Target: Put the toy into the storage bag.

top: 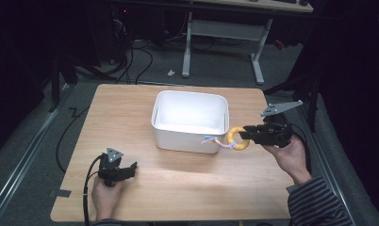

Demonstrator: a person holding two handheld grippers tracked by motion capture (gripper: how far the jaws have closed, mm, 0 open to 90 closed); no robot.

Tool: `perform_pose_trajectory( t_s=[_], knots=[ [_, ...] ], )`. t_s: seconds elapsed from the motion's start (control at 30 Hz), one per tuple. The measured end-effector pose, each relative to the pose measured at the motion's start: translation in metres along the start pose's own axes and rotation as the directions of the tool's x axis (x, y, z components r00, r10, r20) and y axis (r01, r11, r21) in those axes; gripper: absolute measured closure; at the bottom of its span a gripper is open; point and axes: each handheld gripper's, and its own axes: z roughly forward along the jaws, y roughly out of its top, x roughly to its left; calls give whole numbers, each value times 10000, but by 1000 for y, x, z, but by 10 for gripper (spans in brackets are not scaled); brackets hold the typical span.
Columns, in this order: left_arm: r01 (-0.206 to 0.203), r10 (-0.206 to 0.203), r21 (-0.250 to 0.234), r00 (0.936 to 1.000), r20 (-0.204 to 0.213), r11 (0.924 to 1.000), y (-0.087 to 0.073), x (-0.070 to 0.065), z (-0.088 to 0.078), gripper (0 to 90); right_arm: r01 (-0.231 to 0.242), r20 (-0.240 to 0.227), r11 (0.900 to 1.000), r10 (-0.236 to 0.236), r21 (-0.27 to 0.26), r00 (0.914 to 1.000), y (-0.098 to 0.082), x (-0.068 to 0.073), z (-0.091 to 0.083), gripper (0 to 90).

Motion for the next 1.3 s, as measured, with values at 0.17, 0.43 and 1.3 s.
perform_pose_trajectory(
  t_s=[0.17,0.43,1.3],
  knots=[
    [1,-1,-1,10000,1,10000,0,0,0,210,-73,-17,10000,73,-21,10000,8,-3,3,695],
    [7,-7,2,10000,-10,10000,0,0,0,209,-176,79,9998,176,-107,9998,27,-9,10,695],
    [3,-3,4,10000,-8,10000,0,0,0,209,-1075,474,9938,1088,-289,9929,65,-35,44,694]
  ],
)
